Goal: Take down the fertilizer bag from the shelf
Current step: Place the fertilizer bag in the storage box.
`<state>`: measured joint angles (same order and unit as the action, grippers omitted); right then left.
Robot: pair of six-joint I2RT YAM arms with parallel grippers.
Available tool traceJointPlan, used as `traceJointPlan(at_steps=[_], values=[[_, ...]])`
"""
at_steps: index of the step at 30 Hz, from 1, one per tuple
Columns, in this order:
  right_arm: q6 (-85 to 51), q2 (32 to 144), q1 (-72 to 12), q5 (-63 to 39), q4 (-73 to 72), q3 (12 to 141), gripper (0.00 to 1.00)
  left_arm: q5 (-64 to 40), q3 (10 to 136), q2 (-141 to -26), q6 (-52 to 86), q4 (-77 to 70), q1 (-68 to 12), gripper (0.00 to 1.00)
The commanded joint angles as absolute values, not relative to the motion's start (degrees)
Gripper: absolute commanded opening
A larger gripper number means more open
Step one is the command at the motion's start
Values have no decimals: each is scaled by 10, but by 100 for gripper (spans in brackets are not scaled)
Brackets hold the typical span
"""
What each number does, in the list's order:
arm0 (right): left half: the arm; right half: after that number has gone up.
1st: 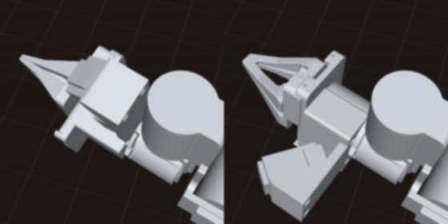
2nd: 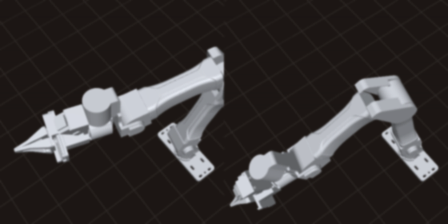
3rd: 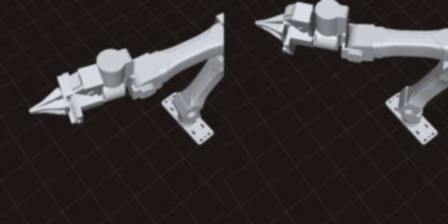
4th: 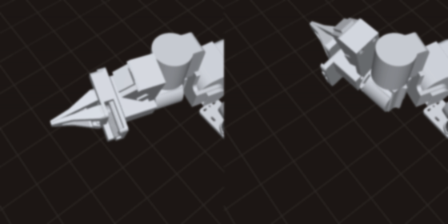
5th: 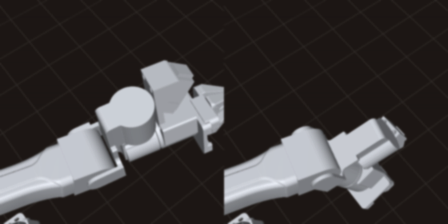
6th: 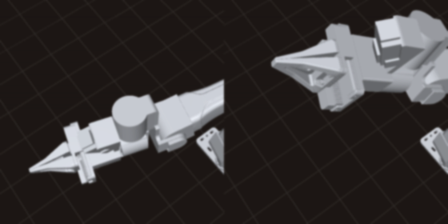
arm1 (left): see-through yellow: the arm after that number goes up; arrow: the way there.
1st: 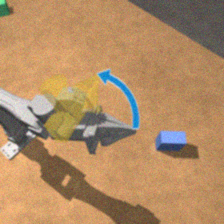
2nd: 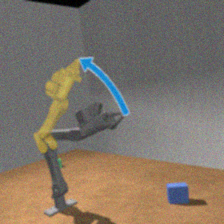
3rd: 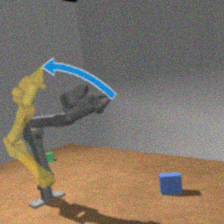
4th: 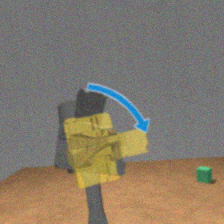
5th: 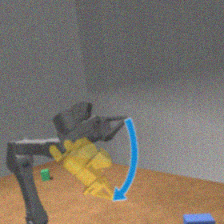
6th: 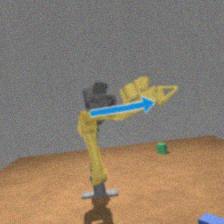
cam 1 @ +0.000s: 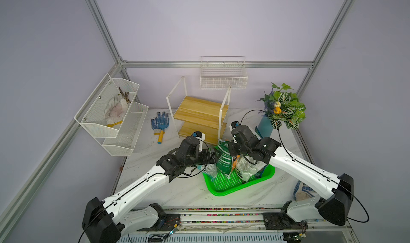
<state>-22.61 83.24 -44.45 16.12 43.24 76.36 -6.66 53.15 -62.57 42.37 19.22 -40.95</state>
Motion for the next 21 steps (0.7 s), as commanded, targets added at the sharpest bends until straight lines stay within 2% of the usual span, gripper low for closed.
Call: traceJointPlan(at_steps=[1, 6, 11, 14, 18, 19, 21], values=[[-215, 871, -441, 217, 518, 753, 0, 35, 574, -568, 387, 197, -410, 100], [-216, 825, -454, 140, 499, 681, 0, 111, 546, -515, 371, 196, -409, 100], [-213, 760, -455, 40, 466, 643, 0, 122, 535, -507, 367, 188, -408, 100], [-209, 748, -455, 40, 450, 641, 0, 117, 534, -515, 367, 185, -408, 100], [-200, 785, -455, 35, 436, 669, 0, 107, 534, -524, 369, 182, -407, 100], [-200, 798, -455, 32, 436, 680, 8, 104, 534, -525, 370, 182, -407, 100], [-201, 823, -455, 37, 442, 707, 38, 101, 531, -524, 373, 184, -407, 100]])
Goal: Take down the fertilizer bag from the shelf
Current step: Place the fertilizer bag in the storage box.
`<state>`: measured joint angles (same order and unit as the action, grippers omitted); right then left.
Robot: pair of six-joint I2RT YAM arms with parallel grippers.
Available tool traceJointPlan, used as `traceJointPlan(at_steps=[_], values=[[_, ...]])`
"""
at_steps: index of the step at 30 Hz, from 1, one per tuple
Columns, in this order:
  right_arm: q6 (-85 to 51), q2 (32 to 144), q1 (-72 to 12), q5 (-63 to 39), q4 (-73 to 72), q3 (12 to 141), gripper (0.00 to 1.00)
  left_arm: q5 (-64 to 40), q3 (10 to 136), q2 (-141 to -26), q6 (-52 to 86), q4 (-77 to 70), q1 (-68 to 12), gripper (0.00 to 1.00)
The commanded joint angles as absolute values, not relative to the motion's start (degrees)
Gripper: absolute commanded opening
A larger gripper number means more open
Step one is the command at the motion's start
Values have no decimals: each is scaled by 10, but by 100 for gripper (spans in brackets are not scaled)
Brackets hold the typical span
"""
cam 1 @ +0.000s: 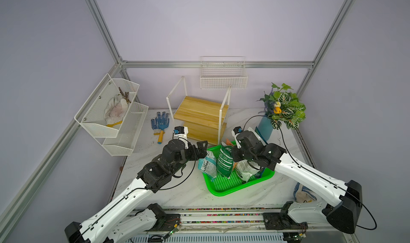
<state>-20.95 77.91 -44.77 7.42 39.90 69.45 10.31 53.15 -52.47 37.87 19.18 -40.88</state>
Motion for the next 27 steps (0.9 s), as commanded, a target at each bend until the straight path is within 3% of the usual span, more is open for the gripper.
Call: traceJointPlan(at_steps=[1, 4, 9, 10, 16, 27], values=[[-202, 828, -455, 43, 446, 719, 46, 100, 529, -523, 374, 182, -406, 100], [-211, 826, -454, 70, 454, 750, 58, 96, 521, -520, 377, 182, -407, 100], [-197, 786, -454, 74, 454, 771, 65, 93, 517, -522, 376, 179, -407, 100], [-189, 778, -454, 64, 453, 768, 70, 92, 517, -522, 376, 178, -406, 100], [-184, 725, -455, -42, 427, 698, 72, 88, 510, -520, 379, 167, -407, 100], [-212, 754, -455, -60, 337, 630, 70, 90, 509, -506, 382, 175, -406, 100]])
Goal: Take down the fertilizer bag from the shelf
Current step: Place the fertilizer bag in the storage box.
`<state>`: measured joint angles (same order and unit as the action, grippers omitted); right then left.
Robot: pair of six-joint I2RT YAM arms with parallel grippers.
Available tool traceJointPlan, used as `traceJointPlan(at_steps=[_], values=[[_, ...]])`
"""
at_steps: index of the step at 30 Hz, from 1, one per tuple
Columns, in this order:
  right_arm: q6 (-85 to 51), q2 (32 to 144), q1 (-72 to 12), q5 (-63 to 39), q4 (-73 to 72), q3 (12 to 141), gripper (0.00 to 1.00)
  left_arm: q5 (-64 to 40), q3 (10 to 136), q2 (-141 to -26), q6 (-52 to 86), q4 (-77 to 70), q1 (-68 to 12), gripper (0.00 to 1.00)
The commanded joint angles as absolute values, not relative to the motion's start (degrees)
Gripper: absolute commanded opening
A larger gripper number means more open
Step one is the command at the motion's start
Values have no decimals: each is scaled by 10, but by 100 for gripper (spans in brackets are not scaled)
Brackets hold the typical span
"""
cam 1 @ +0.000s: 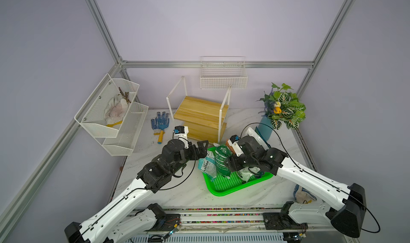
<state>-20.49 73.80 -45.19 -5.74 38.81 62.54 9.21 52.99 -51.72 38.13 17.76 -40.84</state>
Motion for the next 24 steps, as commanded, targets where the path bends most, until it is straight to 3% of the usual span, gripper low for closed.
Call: traceJointPlan(at_steps=[1, 7, 10, 24], values=[[-211, 763, -455, -55, 335, 635, 68, 92, 509, -504, 383, 177, -406, 100], [-203, 784, -455, -45, 339, 664, 15, 103, 502, -491, 385, 185, -406, 100], [-200, 769, -455, -45, 362, 671, 1, 109, 499, -488, 380, 185, -406, 100], [-199, 666, -461, -138, 433, 619, 0, 115, 505, -503, 358, 168, -401, 100]])
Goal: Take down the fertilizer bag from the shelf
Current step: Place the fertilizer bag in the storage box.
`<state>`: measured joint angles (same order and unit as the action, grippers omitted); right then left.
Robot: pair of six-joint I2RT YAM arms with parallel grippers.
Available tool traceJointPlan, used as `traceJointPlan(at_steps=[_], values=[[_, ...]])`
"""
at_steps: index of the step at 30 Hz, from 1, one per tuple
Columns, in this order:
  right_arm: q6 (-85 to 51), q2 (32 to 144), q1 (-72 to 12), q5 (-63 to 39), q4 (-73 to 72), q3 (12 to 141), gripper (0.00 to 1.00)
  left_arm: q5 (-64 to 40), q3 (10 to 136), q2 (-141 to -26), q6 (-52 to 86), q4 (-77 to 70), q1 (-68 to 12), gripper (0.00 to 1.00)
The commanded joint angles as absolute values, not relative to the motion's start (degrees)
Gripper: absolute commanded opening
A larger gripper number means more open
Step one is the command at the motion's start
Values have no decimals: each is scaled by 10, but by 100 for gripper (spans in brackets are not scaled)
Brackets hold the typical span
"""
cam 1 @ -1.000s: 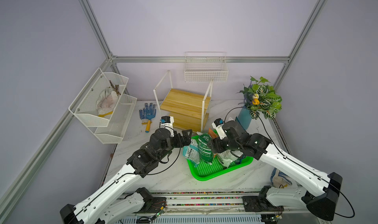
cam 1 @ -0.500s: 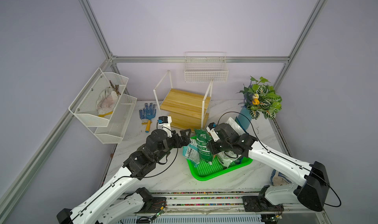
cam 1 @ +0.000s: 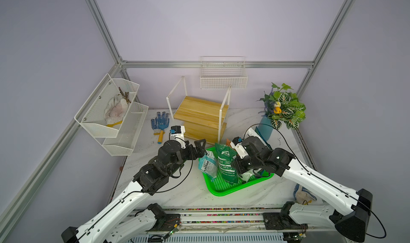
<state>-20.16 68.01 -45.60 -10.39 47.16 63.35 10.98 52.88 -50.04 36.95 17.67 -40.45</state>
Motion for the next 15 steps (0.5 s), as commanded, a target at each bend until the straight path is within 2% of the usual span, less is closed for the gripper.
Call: traceJointPlan(at_steps=[1, 9, 15], values=[[-202, 666, -463, -140, 421, 608, 0, 115, 505, -502, 359, 169, -401, 100], [-216, 678, -477, -139, 285, 535, 0, 124, 504, -490, 360, 181, -400, 100], [-192, 700, -488, -129, 305, 498, 0, 135, 499, -478, 358, 185, -400, 100]])
